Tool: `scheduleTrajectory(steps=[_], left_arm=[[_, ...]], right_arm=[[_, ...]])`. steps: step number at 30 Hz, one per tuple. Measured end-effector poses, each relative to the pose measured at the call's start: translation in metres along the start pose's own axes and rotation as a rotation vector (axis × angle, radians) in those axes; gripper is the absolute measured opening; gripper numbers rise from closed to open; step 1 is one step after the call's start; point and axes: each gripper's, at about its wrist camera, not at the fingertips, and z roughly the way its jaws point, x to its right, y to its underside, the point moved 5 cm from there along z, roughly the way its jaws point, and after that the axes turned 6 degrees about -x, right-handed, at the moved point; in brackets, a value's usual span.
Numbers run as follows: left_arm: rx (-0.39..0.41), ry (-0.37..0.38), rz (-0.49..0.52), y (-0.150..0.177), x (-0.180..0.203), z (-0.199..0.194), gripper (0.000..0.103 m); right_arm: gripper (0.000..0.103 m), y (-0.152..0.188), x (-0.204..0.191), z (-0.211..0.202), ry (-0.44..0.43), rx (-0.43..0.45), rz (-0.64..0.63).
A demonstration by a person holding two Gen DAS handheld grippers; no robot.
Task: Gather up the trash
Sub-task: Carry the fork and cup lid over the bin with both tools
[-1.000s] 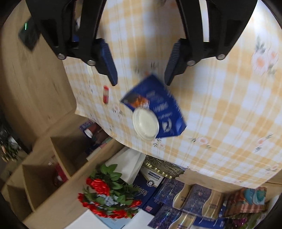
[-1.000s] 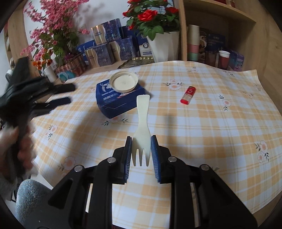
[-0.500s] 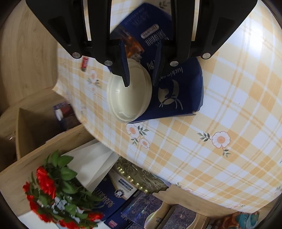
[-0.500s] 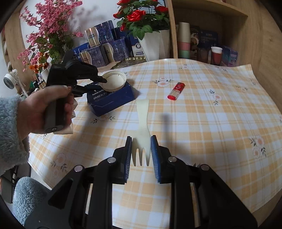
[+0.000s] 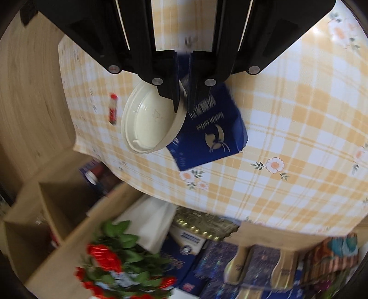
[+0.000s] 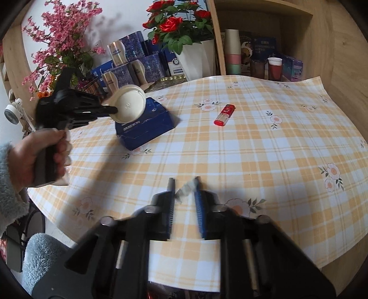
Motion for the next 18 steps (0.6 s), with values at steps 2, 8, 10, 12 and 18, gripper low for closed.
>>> scheduleTrajectory(steps=[2, 8, 10, 12, 18], left_arm=[[0.003, 0.011, 0.033, 0.008, 0.004, -0.017, 0.006], [0.011, 0.046, 0.13, 0.051, 0.015, -0.075, 0.006], [0.009, 0.053, 0.156, 0.073, 0.015, -0.094, 0.006], [-0.006, 0.062, 0.166, 0.09, 0.013, -0.104, 0.006], [-0.09, 0.047, 0.294, 0.162, 0.015, -0.123, 0.006]], right_arm=[[0.009, 0.003, -0.003, -0.002, -0.004, -0.004, -0.006], [0.009, 0.012, -0.003, -0.005, -0.006, -0.014, 0.022], [0.009, 0.014, -0.001, -0.01, -0.013, -0.01, 0.043], [0.009, 0.014, -0.001, -0.018, -0.027, 0.0, 0.059], [0.009, 0.017, -0.019, -0.052, -0.039, 0.041, 0.016]])
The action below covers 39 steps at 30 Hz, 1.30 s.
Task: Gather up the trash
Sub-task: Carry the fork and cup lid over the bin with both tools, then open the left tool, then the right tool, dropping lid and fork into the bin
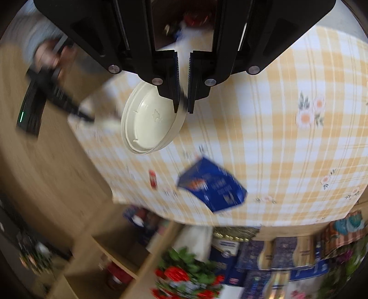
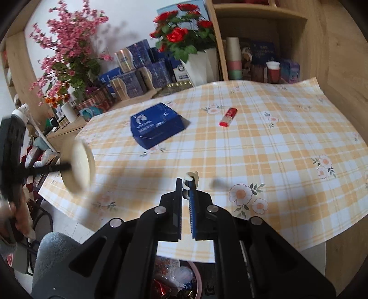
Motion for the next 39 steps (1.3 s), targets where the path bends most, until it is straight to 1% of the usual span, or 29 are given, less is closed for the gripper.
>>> scheduleTrajectory(steps=[4, 7, 10, 12, 16, 19, 21, 22, 23, 24, 25, 26, 28, 30, 32, 36, 39], left_arm=[[-0.077, -0.006, 0.105, 0.049, 0.021, 0.006, 0.006], [-0.147, -0.031, 0.201, 0.086, 0.04, 0.018, 0.006], [-0.216, -0.052, 0.25, 0.114, 0.048, 0.034, 0.006], [-0.26, -0.076, 0.269, 0.127, 0.048, 0.045, 0.006], [-0.358, -0.131, 0.267, 0.152, 0.042, 0.07, 0.006], [-0.397, -0.148, 0.235, 0.159, 0.033, 0.085, 0.007], [-0.411, -0.142, 0.199, 0.162, 0.027, 0.093, 0.009], [-0.409, -0.132, 0.182, 0.161, 0.025, 0.095, 0.017], [-0.402, -0.127, 0.163, 0.16, 0.022, 0.095, 0.035], [-0.387, -0.121, 0.151, 0.159, 0.02, 0.094, 0.044], [-0.36, -0.106, 0.141, 0.157, 0.021, 0.091, 0.059], [-0.322, -0.097, 0.138, 0.153, 0.023, 0.085, 0.063], [-0.26, -0.113, 0.144, 0.147, 0.024, 0.074, 0.066], [-0.192, -0.126, 0.136, 0.14, 0.024, 0.061, 0.072], [-0.117, -0.137, 0.113, 0.134, 0.023, 0.046, 0.08], [0.023, -0.162, 0.083, 0.127, 0.023, 0.016, 0.087], [0.122, -0.205, 0.078, 0.124, 0.022, -0.004, 0.09]], right_arm=[[0.009, 0.007, -0.015, -0.021, -0.021, 0.025, -0.018], [0.009, 0.016, -0.026, -0.034, -0.035, 0.035, -0.035], [0.009, 0.025, -0.034, -0.041, -0.048, 0.03, -0.04], [0.009, 0.031, -0.037, -0.044, -0.052, 0.024, -0.04], [0.009, 0.043, -0.04, -0.047, -0.055, 0.008, -0.04], [0.009, 0.051, -0.04, -0.049, -0.057, -0.001, -0.037], [0.009, 0.055, -0.039, -0.05, -0.058, -0.007, -0.034], [0.009, 0.057, -0.038, -0.051, -0.061, -0.01, -0.03], [0.009, 0.059, -0.037, -0.052, -0.063, -0.012, -0.027], [0.009, 0.061, -0.037, -0.053, -0.069, -0.016, -0.023], [0.009, 0.063, -0.036, -0.054, -0.074, -0.018, -0.021], [0.009, 0.066, -0.036, -0.055, -0.081, -0.021, -0.019], [0.009, 0.07, -0.035, -0.056, -0.092, -0.029, -0.017], [0.009, 0.076, -0.034, -0.056, -0.115, -0.041, -0.011], [0.009, 0.082, -0.035, -0.055, -0.145, -0.057, -0.004], [0.009, 0.099, -0.043, -0.048, -0.188, -0.113, -0.013], [0.009, 0.113, -0.053, -0.036, -0.2, -0.174, -0.037]])
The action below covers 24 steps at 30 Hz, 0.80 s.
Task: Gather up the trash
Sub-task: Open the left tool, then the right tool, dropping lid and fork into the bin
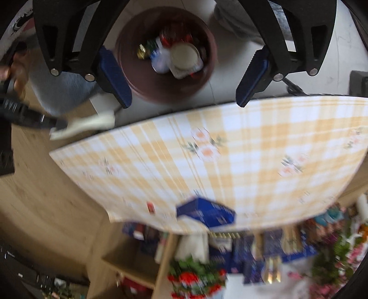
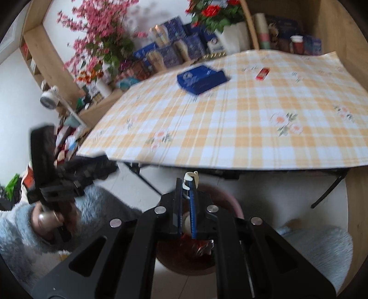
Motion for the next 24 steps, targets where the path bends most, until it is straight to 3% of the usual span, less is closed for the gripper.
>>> scheduleTrajectory(steps=[7, 16, 24], left_arm=[[0.156, -0.123, -0.027, 0.007, -0.012, -0.029, 0.093], [0.165, -0.127, -0.145, 0.019, -0.038, -0.028, 0.093], [0.137, -0.131, -0.164, 0.02, -0.042, -0.017, 0.093]], right_arm=[[0.009, 0.017, -0.006, 0.046, 0.012, -0.141, -0.021], [0.009, 0.031, 0.0, 0.105, 0.084, -0.167, -0.07], [0.01, 0.043, 0.006, 0.142, 0.146, -0.22, -0.101]])
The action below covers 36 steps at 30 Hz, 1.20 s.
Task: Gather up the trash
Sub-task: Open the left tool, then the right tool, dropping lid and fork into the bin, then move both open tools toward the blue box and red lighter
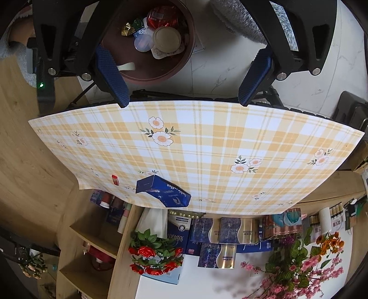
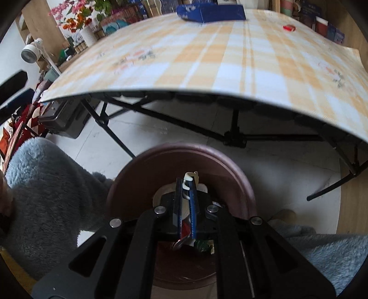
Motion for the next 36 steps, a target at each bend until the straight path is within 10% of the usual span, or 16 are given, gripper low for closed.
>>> scheduleTrajectory(steps=[2, 6, 11, 36], left_arm=[[-0.003, -0.001, -0.002, 0.0, -0.001, 0.001, 0.093], [-0.006, -0.002, -0.023, 0.001, -0.004, 0.003, 0.093], [-0.004, 0.002, -0.053, -0.001, -0.009, 0.003, 0.093], [-0.043, 0.088, -0.221, -0.04, -0.033, 0.014, 0.093]], right_arm=[[0.012, 0.001, -0.002, 0.003, 0.007, -0.01, -0.015], [0.064, 0.001, -0.004, -0.002, 0.033, 0.02, -0.025], [0.094, -0.003, 0.004, -0.011, 0.042, 0.061, 0.005], [0.096, -0.033, 0.023, -0.087, 0.055, 0.203, 0.044]])
